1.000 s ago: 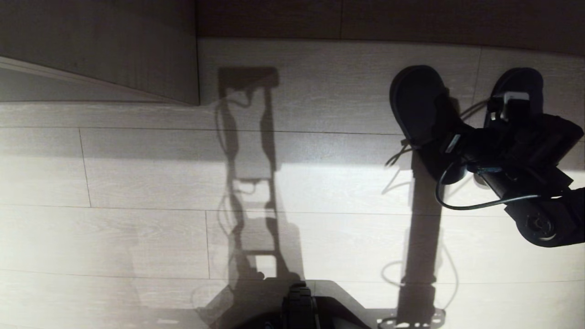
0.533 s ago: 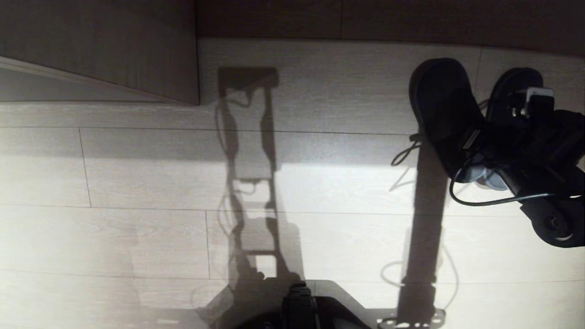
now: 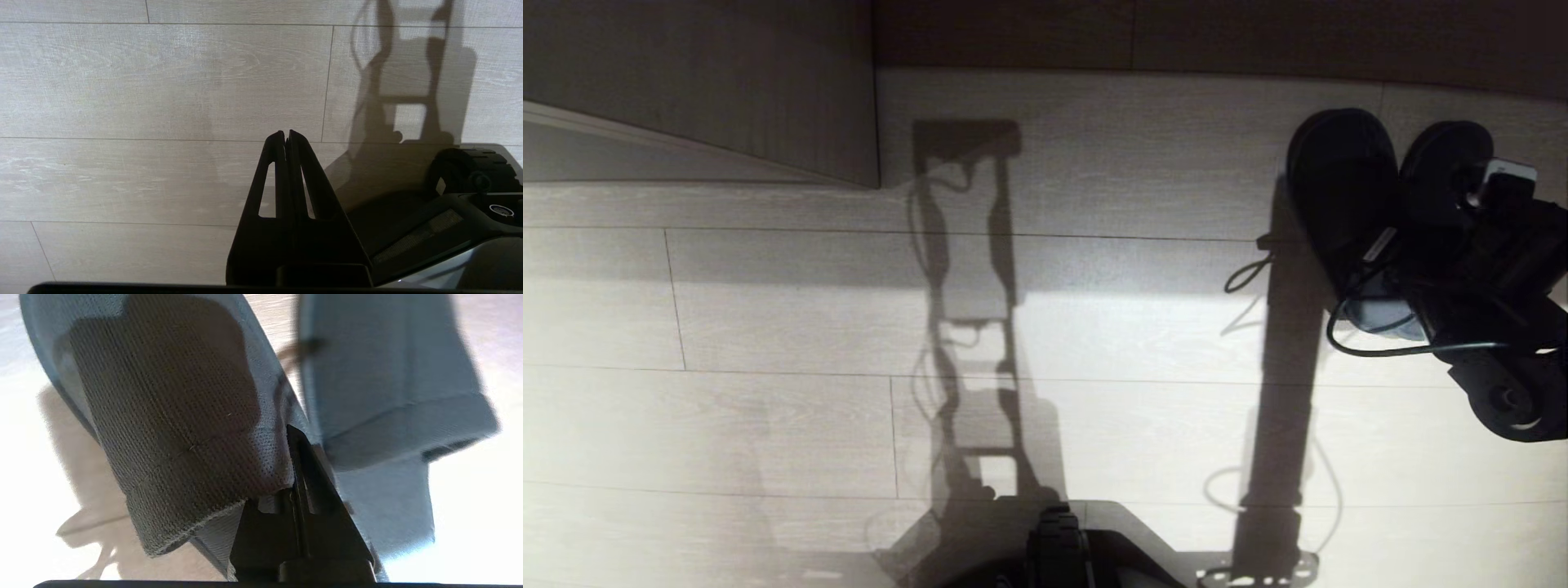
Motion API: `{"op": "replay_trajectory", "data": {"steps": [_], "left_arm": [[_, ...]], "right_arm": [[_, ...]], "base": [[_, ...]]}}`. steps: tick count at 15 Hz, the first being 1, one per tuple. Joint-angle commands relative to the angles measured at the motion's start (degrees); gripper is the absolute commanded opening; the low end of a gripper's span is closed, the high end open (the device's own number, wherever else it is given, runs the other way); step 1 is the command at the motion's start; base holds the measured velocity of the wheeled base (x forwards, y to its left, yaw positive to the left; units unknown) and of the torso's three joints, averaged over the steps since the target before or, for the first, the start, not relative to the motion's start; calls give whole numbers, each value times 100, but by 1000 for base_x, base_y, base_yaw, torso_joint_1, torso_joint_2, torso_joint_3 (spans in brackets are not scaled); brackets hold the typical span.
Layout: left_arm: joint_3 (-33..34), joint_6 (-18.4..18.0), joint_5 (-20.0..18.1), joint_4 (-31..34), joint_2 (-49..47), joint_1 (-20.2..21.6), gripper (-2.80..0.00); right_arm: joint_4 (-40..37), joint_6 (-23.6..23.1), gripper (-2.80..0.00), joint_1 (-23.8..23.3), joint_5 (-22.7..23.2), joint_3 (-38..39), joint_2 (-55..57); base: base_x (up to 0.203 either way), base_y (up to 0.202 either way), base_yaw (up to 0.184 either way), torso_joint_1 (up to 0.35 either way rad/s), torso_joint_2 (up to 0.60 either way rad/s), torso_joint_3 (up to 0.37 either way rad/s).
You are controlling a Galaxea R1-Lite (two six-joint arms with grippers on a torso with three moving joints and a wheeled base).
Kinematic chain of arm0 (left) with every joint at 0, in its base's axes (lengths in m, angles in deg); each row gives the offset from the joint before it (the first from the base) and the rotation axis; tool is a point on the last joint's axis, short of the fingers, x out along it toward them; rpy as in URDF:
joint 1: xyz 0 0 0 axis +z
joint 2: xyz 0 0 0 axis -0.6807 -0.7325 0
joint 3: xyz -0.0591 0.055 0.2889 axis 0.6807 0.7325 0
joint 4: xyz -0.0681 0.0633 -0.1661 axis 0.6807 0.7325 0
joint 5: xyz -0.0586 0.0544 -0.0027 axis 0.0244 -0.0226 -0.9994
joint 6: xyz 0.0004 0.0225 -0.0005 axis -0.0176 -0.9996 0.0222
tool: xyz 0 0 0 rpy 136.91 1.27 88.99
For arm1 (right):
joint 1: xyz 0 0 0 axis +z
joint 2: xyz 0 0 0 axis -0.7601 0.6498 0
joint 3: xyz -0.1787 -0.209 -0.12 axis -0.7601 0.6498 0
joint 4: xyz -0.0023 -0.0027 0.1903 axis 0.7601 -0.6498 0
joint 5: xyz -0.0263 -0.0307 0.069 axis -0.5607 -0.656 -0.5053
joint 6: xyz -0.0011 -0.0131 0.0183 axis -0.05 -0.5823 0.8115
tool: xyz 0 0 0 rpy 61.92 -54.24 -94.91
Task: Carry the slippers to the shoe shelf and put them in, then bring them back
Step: Pick up the slippers on the floor
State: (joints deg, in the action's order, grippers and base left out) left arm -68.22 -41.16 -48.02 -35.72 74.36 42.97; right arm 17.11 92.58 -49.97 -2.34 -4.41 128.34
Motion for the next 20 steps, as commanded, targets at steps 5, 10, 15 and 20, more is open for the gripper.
{"op": "replay_trajectory", "data": {"steps": [5,10,15,20], "left_arm": [[0,2,1,-3,2,1,-280],[0,2,1,-3,2,1,-280],[0,2,1,-3,2,1,-280],[0,2,1,-3,2,1,-280]], "right_arm": [[90,348,-280,401,-1003,1,51],[351,367,-280,548,-1345,52,150],[450,377,-280,722,-1874,79,337],[468,377,-280,726,-1986,81,352]], "base": [[0,0,0,0,0,0],[0,0,0,0,0,0],[0,0,0,0,0,0],[0,0,0,0,0,0]]}}
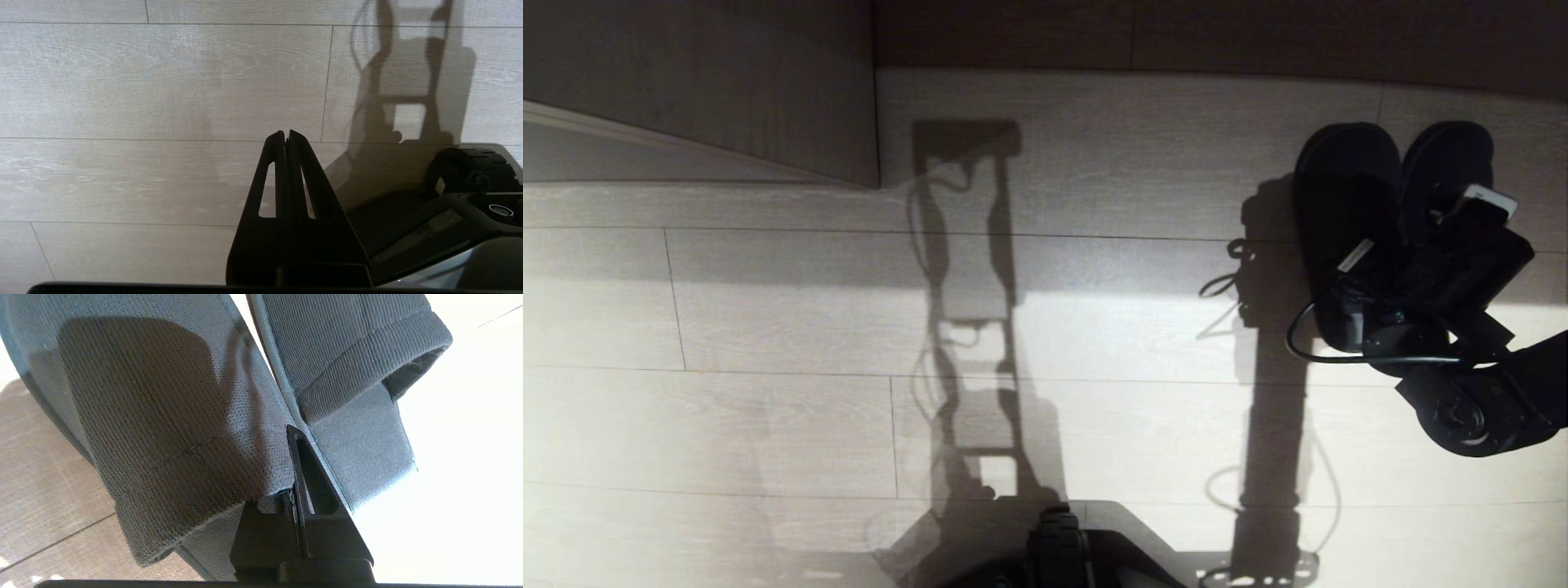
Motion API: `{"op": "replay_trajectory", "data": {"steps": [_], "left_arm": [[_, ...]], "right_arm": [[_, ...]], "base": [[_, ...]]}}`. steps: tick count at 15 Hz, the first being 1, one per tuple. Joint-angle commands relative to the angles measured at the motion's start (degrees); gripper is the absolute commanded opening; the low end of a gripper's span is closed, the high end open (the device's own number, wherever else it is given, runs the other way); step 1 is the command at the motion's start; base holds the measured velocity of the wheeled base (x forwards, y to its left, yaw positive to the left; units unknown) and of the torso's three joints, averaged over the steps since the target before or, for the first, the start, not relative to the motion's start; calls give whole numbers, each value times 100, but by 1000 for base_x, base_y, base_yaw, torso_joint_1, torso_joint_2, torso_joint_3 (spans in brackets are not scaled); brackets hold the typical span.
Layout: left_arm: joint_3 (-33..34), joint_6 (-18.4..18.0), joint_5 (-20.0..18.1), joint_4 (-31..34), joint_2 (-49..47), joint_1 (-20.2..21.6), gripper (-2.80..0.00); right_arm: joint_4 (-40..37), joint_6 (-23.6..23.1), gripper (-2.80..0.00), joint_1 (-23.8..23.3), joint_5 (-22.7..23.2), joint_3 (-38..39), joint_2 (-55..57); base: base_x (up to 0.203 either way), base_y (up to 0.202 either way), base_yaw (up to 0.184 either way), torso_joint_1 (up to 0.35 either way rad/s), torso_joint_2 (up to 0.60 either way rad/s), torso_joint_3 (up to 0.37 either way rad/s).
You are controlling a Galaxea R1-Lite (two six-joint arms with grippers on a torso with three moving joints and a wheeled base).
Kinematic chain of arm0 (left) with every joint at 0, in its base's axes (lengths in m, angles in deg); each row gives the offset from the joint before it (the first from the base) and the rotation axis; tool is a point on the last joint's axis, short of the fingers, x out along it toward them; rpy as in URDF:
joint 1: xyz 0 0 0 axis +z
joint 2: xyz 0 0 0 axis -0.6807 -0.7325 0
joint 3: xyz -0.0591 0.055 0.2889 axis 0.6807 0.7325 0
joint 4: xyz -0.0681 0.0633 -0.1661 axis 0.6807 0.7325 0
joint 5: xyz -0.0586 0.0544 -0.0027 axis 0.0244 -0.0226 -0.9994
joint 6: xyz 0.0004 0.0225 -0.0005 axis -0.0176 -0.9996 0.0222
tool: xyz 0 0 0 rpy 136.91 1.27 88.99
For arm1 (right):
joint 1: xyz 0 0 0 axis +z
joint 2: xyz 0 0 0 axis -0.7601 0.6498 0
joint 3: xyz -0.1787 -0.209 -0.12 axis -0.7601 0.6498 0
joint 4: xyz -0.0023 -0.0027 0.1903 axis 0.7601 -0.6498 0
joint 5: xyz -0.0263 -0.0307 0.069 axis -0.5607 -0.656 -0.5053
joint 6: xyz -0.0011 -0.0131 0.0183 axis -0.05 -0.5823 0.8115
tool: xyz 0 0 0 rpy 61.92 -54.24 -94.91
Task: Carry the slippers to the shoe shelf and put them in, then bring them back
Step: Pick up the slippers on the floor
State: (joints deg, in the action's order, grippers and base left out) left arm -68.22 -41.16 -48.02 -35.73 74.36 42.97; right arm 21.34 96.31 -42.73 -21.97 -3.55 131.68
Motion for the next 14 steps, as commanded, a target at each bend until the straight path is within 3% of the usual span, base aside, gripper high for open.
{"op": "replay_trajectory", "data": {"steps": [1,14], "left_arm": [[0,2,1,-2,2,1,-280],[0,2,1,-2,2,1,-280]], "right_arm": [[44,4,-280,3,-32,-5,30],[53,57,-280,-167,-58,-40,73]], "base": [[0,0,0,0,0,0],[0,0,0,0,0,0]]}}
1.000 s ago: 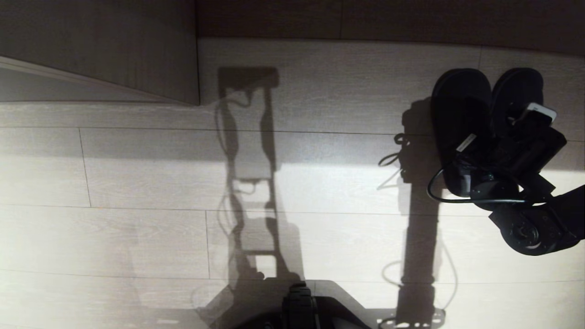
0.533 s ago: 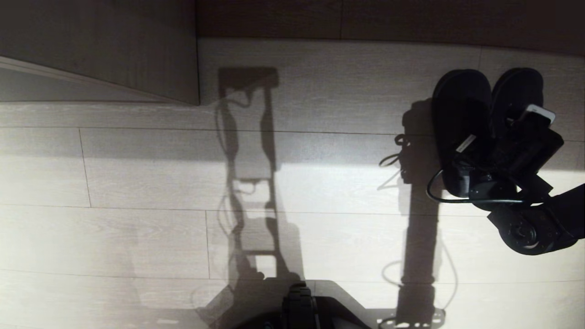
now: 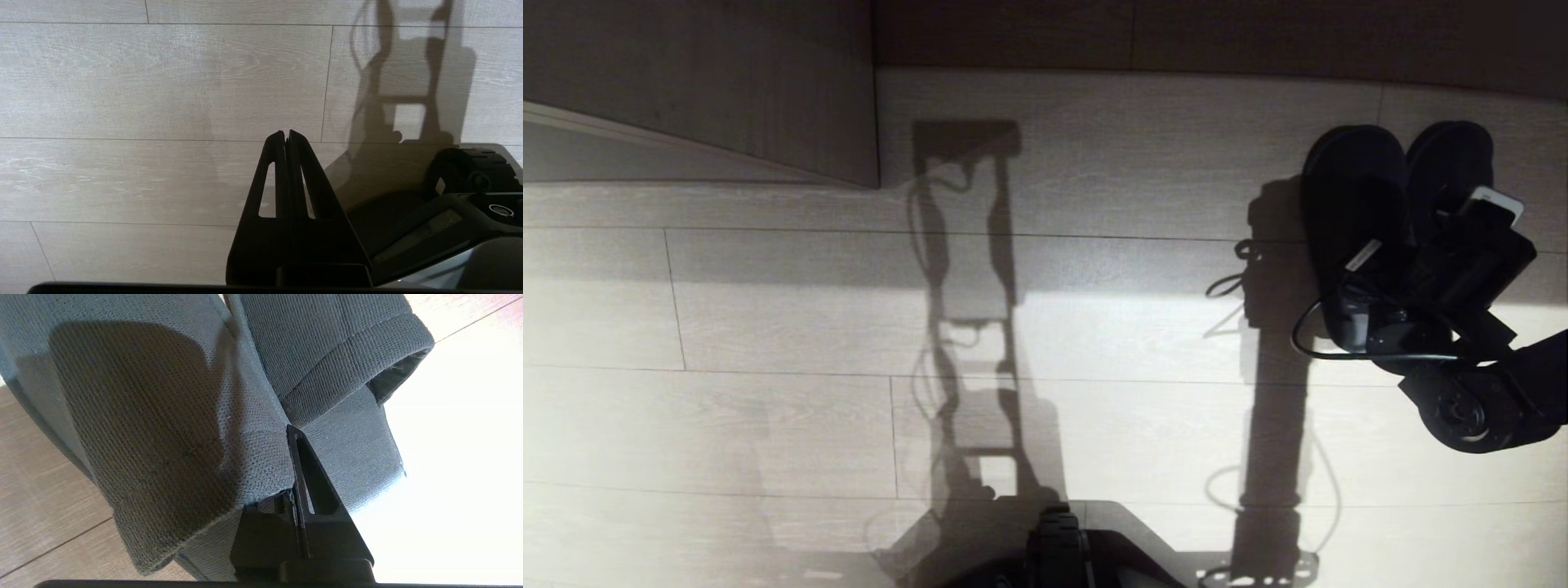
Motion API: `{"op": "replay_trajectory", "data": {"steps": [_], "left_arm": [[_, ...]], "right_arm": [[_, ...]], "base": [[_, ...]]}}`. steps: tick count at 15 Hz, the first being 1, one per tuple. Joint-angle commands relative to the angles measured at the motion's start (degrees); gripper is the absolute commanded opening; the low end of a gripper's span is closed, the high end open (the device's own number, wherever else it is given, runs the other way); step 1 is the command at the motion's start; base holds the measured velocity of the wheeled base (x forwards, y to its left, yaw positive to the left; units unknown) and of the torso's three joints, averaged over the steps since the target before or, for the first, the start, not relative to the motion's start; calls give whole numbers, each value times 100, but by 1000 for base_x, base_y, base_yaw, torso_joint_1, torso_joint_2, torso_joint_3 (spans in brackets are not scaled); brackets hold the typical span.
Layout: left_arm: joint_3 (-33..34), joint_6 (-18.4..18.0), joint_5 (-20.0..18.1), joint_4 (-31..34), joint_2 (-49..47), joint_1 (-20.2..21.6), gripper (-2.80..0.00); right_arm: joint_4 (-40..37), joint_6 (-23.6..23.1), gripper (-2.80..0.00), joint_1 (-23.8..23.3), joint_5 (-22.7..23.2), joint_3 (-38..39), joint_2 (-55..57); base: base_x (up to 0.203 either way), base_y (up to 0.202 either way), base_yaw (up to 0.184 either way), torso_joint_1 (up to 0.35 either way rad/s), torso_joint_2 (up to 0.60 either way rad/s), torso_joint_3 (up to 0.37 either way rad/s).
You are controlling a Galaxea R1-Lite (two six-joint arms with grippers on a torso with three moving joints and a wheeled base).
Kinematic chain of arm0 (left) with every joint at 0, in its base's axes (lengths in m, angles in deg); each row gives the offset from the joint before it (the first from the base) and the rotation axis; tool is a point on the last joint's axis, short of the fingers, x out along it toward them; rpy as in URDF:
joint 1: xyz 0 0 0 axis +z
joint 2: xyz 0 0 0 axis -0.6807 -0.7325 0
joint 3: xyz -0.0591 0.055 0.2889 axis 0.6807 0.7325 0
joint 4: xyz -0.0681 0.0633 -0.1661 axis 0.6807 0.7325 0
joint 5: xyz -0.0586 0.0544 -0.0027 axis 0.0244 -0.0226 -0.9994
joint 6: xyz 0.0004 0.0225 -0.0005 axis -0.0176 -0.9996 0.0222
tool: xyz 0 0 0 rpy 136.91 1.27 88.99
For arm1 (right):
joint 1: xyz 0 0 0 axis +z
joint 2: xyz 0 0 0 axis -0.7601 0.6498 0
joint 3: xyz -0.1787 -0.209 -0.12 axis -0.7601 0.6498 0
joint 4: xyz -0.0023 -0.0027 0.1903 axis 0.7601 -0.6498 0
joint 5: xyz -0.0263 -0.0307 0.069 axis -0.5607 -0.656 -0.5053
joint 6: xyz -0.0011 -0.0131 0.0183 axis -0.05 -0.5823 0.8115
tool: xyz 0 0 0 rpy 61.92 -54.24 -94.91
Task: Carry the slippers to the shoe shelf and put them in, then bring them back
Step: Pick up the slippers on the floor
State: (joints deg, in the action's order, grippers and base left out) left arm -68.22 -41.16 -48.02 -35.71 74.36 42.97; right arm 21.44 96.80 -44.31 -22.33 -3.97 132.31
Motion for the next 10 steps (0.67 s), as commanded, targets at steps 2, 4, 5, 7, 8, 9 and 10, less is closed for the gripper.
{"op": "replay_trajectory", "data": {"steps": [2,4,5,7,8,9,10], "left_arm": [[0,2,1,-4,2,1,-280],[0,2,1,-4,2,1,-280],[0,2,1,-4,2,1,-280],[0,2,1,-4,2,1,-280],[0,2,1,-4,2,1,-280],[0,2,1,-4,2,1,-280],[0,2,1,-4,2,1,-280]], "right_arm": [[44,16,-280,-94,-22,2,24],[44,16,-280,-122,4,2,35],[43,16,-280,-129,4,2,51],[35,16,-280,-129,4,2,51],[29,16,-280,-129,4,8,51],[35,16,-280,-129,4,10,51],[35,16,-280,-129,4,10,51]], "base": [[0,0,0,0,0,0],[0,0,0,0,0,0],[0,0,0,0,0,0],[0,0,0,0,0,0],[0,0,0,0,0,0],[0,0,0,0,0,0],[0,0,0,0,0,0]]}}
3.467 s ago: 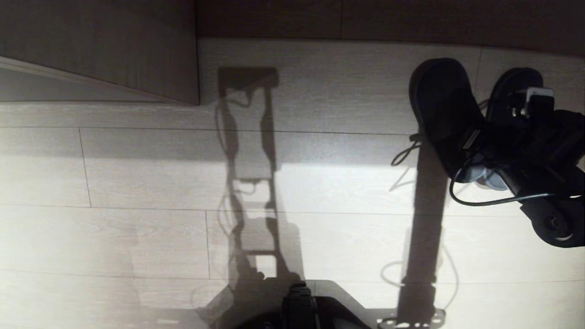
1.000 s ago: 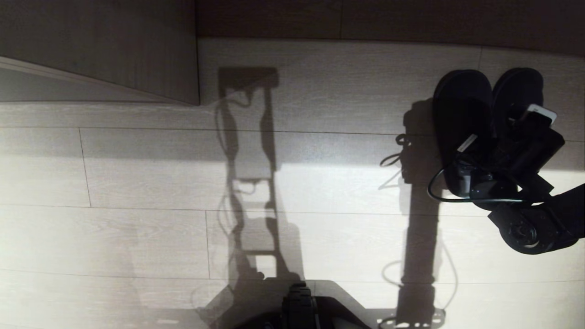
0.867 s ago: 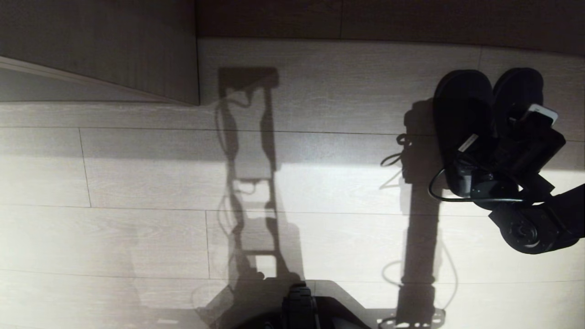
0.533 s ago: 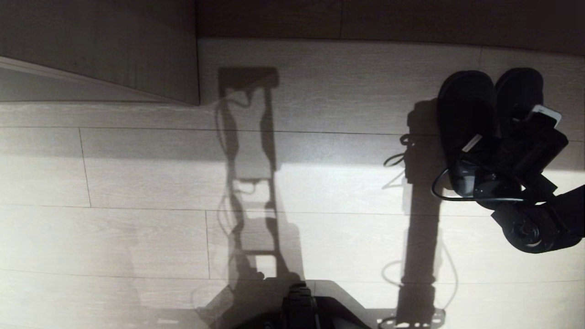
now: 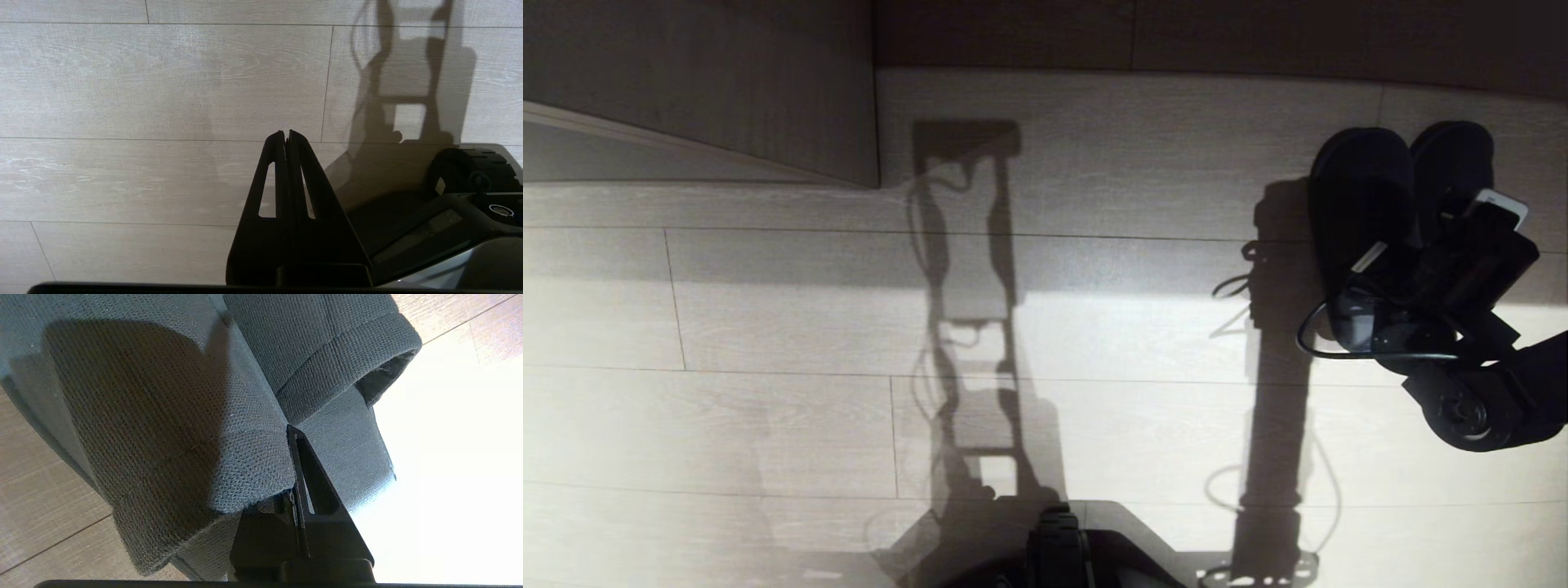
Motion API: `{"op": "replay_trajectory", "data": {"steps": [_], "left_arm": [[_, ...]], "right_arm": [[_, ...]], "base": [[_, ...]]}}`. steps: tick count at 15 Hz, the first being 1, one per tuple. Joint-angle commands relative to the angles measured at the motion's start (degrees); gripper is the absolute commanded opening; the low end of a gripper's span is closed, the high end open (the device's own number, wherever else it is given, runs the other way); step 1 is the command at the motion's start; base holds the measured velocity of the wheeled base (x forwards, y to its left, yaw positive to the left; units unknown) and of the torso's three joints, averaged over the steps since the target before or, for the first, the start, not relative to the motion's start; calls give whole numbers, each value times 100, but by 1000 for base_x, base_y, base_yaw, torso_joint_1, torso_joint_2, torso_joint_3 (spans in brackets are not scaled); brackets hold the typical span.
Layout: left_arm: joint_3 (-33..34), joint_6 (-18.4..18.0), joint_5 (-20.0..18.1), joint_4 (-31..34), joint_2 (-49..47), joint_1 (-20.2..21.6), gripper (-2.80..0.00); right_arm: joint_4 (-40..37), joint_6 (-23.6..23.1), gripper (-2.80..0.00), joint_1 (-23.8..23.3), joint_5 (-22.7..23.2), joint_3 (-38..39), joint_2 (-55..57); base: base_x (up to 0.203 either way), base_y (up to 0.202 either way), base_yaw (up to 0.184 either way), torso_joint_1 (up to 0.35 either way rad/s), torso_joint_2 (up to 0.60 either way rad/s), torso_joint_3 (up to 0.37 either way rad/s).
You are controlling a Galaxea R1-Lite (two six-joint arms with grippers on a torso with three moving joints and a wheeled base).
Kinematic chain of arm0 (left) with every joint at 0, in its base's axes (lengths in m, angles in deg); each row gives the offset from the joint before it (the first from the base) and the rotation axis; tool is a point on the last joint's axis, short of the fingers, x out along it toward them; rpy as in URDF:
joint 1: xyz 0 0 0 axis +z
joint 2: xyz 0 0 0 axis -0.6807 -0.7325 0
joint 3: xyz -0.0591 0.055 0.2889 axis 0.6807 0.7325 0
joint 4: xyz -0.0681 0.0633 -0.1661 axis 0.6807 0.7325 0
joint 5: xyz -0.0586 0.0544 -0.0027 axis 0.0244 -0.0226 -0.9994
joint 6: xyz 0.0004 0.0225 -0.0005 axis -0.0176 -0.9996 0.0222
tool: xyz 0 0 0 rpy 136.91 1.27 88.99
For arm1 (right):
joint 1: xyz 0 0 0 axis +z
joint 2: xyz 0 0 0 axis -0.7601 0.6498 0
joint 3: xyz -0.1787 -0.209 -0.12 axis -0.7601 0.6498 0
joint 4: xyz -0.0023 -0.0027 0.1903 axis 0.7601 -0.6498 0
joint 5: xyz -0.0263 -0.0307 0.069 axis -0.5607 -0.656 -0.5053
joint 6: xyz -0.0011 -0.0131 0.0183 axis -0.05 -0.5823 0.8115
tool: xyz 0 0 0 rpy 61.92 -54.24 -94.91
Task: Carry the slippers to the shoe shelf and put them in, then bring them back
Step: Pick up the slippers on the floor
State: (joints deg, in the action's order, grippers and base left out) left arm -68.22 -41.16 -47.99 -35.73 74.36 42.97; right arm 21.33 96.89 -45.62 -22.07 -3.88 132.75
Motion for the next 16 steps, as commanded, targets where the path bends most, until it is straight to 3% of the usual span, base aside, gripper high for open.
{"op": "replay_trajectory", "data": {"steps": [1,2,3,16], "left_arm": [[0,2,-1,-2,2,1,-280],[0,2,-1,-2,2,1,-280],[0,2,-1,-2,2,1,-280],[0,2,-1,-2,2,1,-280]], "right_arm": [[22,-17,-280,1,-15,18,7],[11,-13,-280,1,-14,28,14],[19,-11,0,1,-13,28,16],[-53,-220,0,10,276,536,-549]], "base": [[0,0,0,0,0,0],[0,0,0,0,0,0],[0,0,0,0,0,0],[0,0,0,0,0,0]]}}
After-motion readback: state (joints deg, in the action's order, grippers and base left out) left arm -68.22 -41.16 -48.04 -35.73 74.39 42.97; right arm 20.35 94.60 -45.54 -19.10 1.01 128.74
